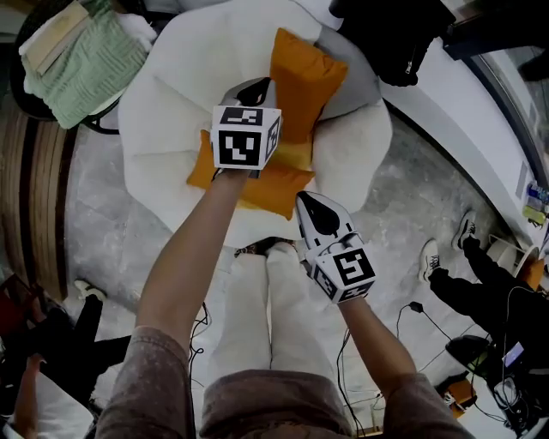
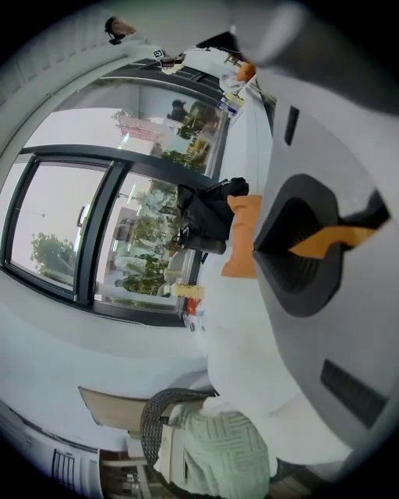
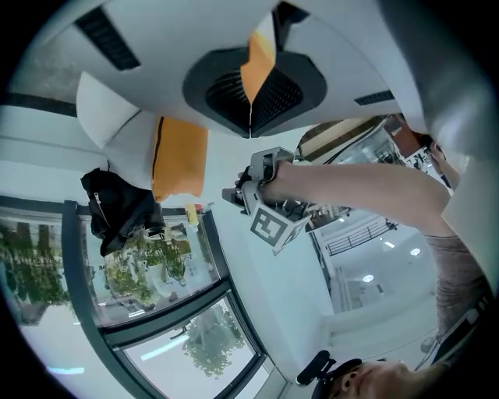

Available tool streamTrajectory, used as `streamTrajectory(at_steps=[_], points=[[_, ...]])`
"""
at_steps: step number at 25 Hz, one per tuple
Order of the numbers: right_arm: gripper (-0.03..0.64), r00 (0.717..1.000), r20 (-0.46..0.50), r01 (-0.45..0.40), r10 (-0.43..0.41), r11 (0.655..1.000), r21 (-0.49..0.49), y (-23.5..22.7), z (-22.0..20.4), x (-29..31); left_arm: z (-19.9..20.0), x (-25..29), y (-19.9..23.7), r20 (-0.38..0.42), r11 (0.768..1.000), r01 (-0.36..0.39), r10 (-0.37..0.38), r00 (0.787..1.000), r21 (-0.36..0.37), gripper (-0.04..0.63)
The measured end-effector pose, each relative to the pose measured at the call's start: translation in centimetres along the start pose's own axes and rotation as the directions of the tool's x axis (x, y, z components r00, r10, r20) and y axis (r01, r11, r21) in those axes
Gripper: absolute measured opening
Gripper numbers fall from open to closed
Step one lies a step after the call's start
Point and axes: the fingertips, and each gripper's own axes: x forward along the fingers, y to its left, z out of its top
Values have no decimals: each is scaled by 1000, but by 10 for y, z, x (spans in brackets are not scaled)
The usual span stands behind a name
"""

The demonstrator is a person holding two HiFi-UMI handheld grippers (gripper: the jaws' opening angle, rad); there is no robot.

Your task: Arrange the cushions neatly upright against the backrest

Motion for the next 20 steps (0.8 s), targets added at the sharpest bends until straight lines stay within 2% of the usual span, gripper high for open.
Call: streamTrajectory(at_steps=[11, 20], points=[[20, 996, -37, -79, 77, 995, -61, 38, -7, 19, -50, -88, 48, -6, 989, -116, 116, 993, -91, 5], [20, 991, -84, -111, 104, 990, -89, 60, -30, 37, -149, -141, 64, -91, 957, -191, 175, 980, -219, 5]])
